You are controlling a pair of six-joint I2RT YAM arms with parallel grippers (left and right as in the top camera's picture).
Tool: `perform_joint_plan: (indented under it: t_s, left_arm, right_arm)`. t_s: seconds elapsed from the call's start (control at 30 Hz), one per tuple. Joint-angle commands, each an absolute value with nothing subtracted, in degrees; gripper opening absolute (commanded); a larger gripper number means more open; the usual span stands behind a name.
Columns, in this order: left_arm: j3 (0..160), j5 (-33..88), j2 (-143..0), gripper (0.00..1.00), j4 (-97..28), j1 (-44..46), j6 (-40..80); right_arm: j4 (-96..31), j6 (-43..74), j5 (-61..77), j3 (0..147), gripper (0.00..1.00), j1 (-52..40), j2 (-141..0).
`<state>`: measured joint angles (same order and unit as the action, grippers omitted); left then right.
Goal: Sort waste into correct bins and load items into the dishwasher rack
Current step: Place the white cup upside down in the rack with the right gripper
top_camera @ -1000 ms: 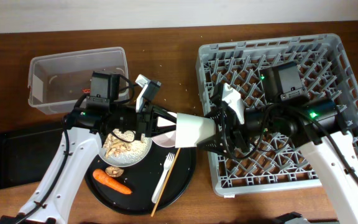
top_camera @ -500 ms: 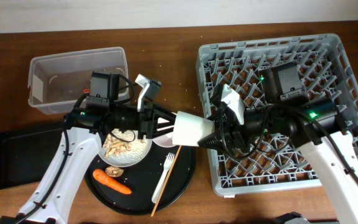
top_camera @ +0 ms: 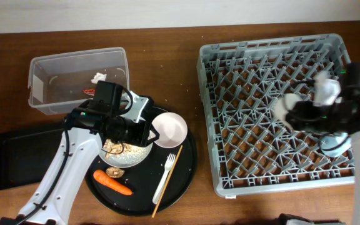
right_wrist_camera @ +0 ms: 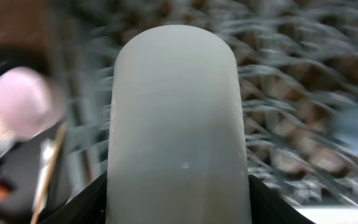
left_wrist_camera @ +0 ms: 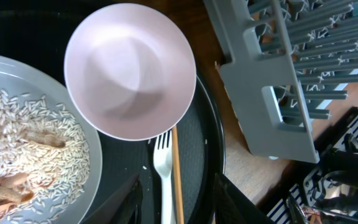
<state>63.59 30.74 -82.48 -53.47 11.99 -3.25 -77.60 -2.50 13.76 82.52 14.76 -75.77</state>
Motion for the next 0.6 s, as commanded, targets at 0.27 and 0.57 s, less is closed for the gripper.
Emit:
perform_joint_plan:
  t_s: [0.27, 0.57]
  left_arm:
    - [63.9, 15.2, -81.6, 0.37, -53.5, 12.0, 0.7]
    - [63.8, 15.2, -81.6, 0.37, -53.5, 12.1, 0.6]
  right_arm:
    - [-76.9, 0.1, 5.2, 83.8, 0.53, 30.1, -95.7]
    - [-71.8, 6.7, 6.2, 87.7, 0.98, 30.1, -98.2]
